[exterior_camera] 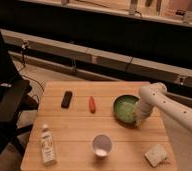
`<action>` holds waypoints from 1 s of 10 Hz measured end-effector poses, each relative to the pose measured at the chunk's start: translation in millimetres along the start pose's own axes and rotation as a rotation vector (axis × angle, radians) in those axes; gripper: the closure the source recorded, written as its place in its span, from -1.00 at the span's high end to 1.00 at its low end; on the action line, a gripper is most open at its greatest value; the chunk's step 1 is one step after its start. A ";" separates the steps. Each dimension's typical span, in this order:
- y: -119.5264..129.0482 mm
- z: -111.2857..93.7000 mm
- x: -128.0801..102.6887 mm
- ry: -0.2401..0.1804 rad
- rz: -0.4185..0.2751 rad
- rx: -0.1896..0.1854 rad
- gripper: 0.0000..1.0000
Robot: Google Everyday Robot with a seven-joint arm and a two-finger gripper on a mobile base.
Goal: Drag the ceramic bowl in a circle
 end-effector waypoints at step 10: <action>-25.5 -41.2 51.6 -0.006 -0.068 0.009 -1.00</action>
